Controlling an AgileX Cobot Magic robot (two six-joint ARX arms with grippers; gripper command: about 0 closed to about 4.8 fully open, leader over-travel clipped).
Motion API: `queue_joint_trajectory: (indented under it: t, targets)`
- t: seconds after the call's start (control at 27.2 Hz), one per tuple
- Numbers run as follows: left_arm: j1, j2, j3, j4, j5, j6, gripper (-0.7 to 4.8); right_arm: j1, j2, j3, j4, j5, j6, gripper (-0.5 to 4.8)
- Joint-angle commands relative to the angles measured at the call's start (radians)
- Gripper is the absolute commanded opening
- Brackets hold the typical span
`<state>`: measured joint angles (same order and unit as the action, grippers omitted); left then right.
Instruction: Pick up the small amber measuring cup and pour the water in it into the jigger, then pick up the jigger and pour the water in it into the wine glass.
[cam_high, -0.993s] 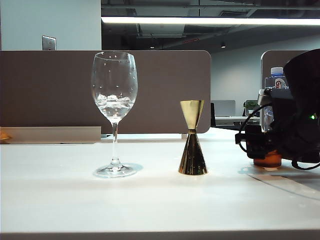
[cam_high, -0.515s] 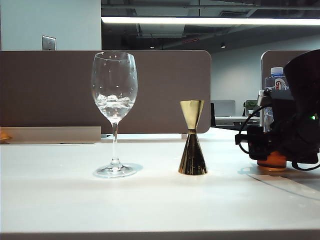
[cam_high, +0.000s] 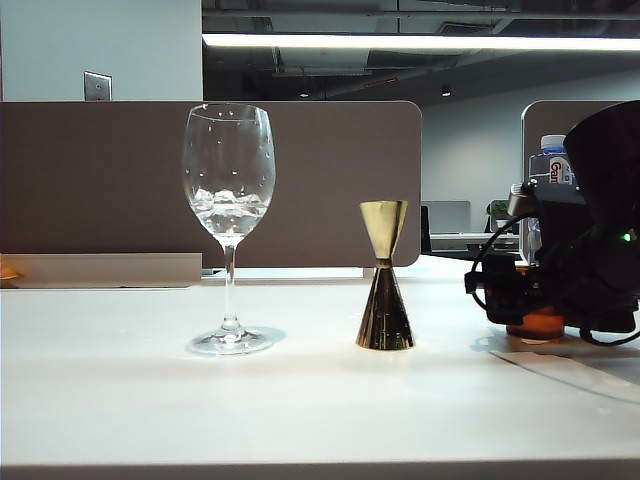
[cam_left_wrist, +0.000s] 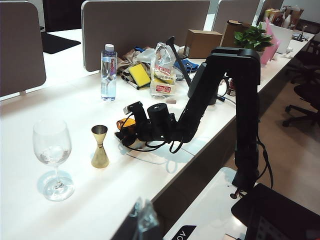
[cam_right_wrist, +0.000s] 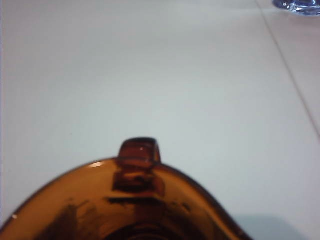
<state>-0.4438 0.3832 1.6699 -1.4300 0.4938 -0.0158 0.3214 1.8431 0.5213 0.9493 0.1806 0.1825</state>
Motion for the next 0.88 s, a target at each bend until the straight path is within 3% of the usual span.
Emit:
queue_joint_trajectory:
  t: [0.04,0.48,0.88]
  targets:
    - [0.000,0.001,0.003,-0.005,0.000,0.002,-0.02,0.000,-0.004,0.002,-0.005,-0.002,0.001,3.45]
    - [0.000,0.001,0.003,-0.005,0.000,0.002,-0.02,-0.001,-0.048,-0.069,-0.018,0.005,0.000,3.51]
    - [0.000,0.001,0.003,-0.005,0.000,0.002,-0.02,-0.001,-0.048,-0.070,0.053,0.001,0.000,3.24]
